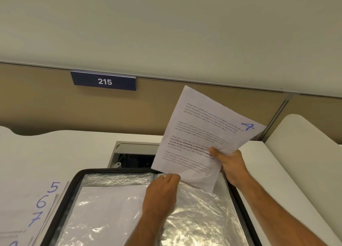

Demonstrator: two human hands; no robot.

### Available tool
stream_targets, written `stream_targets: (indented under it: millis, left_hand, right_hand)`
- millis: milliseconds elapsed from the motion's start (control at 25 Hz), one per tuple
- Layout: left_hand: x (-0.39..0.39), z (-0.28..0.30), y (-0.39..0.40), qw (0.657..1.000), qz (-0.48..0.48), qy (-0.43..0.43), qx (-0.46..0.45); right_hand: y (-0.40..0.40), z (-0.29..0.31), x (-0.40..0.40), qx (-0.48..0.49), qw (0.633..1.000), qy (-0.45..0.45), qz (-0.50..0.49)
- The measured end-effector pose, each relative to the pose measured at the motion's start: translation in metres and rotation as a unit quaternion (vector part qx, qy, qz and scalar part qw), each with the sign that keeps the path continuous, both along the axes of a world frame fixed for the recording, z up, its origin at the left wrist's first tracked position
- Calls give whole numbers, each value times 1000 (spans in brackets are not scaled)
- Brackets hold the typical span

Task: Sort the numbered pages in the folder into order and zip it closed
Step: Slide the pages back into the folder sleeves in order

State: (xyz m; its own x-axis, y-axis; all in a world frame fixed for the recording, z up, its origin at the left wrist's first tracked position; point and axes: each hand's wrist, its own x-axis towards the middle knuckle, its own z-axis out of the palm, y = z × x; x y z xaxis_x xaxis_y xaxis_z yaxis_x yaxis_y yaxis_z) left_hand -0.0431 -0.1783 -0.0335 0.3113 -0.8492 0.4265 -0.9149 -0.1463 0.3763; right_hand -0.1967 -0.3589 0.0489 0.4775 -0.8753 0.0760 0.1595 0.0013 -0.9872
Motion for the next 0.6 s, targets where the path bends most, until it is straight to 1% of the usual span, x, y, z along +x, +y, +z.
stream_targets:
  millis: [80, 280, 440, 520, 600]
  left_hand:
    - [-1, 5, -1, 999, 2, 34, 3]
    - [21, 38, -14, 991, -13, 114, 74]
    - [57, 42, -16, 981, -47, 70, 177]
    - [70, 41, -16, 972, -58, 94, 206]
    - [77, 41, -18, 970, -58, 132, 196]
  right_hand:
    - [-8, 3, -7, 4, 1000, 15, 22]
    - [-23, 11, -6, -21, 997, 61, 46]
    - [-30, 14, 1, -3, 996, 67, 63]
    - [-33, 14, 5, -6, 996, 65, 61]
    - [-35, 13, 9, -2, 996, 67, 67]
